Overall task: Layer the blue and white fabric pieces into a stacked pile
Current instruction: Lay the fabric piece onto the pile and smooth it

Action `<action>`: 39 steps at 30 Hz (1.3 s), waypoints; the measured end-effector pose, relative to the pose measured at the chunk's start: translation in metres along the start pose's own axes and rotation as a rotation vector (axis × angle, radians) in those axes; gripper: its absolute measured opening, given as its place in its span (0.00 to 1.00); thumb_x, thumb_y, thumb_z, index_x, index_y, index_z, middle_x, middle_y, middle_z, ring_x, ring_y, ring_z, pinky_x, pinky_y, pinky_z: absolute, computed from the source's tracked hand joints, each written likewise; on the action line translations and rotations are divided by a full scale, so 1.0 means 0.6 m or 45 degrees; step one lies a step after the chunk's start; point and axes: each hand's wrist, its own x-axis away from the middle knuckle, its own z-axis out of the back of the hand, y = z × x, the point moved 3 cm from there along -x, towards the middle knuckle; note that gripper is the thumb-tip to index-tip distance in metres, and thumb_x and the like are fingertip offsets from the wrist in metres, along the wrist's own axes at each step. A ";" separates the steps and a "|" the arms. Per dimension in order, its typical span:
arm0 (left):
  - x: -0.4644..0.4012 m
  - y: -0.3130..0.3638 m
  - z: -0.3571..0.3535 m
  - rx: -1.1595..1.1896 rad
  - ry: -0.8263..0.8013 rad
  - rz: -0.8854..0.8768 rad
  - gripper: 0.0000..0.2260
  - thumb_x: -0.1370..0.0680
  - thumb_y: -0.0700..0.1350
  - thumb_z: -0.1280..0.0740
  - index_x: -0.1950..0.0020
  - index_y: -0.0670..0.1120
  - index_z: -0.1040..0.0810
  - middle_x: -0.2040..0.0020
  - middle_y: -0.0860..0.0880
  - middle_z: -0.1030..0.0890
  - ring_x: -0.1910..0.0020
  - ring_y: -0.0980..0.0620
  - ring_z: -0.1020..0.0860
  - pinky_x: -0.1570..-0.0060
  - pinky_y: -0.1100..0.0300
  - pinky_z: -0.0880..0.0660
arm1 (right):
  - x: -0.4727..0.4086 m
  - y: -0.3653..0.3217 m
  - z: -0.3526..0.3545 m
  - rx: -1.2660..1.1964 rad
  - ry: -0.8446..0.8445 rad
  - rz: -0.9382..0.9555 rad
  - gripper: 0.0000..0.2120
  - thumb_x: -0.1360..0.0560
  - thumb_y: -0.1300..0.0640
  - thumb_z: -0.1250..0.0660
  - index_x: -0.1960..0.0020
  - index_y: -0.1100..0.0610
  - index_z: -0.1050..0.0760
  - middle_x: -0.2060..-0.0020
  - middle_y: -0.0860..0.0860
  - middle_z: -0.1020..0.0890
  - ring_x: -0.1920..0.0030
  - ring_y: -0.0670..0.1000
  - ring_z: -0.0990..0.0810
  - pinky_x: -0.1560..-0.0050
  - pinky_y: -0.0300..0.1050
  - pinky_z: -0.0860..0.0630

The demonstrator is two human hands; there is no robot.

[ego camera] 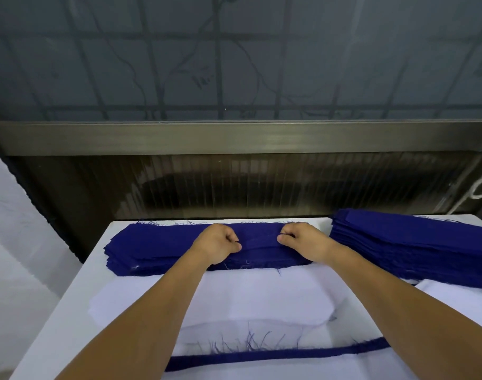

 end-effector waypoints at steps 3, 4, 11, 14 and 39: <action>-0.004 0.002 0.002 0.053 -0.028 0.069 0.02 0.25 0.43 0.28 0.56 0.51 0.20 0.53 0.52 0.20 0.49 0.53 0.23 0.49 0.60 0.25 | -0.002 0.001 0.004 -0.084 -0.015 -0.048 0.09 0.21 0.50 0.35 0.59 0.49 0.24 0.59 0.47 0.20 0.59 0.46 0.22 0.61 0.36 0.29; -0.005 0.003 0.003 0.082 -0.036 0.095 0.02 0.25 0.45 0.28 0.57 0.50 0.19 0.54 0.52 0.20 0.49 0.52 0.23 0.52 0.60 0.26 | -0.003 0.001 0.004 -0.100 -0.021 -0.054 0.07 0.22 0.51 0.34 0.58 0.50 0.24 0.58 0.47 0.20 0.58 0.46 0.21 0.60 0.36 0.26; -0.011 0.006 0.008 0.134 -0.059 0.168 0.07 0.24 0.49 0.30 0.49 0.48 0.17 0.52 0.52 0.21 0.56 0.55 0.25 0.53 0.61 0.29 | -0.004 0.005 0.004 -0.208 -0.048 -0.045 0.04 0.26 0.59 0.28 0.54 0.52 0.22 0.54 0.48 0.18 0.53 0.48 0.19 0.51 0.41 0.19; -0.011 0.010 0.010 0.122 -0.082 0.174 0.07 0.22 0.44 0.32 0.46 0.48 0.18 0.52 0.53 0.23 0.52 0.55 0.26 0.51 0.61 0.29 | -0.004 0.006 0.004 -0.279 -0.037 -0.081 0.03 0.25 0.55 0.29 0.57 0.51 0.22 0.57 0.47 0.17 0.56 0.47 0.19 0.58 0.37 0.22; 0.093 -0.154 0.164 -0.691 0.445 0.066 0.04 0.20 0.47 0.37 0.49 0.53 0.23 0.48 0.51 0.20 0.52 0.53 0.23 0.53 0.60 0.27 | 0.042 -0.021 0.018 -0.075 0.117 0.016 0.07 0.20 0.58 0.37 0.54 0.47 0.25 0.54 0.46 0.20 0.54 0.46 0.21 0.59 0.32 0.28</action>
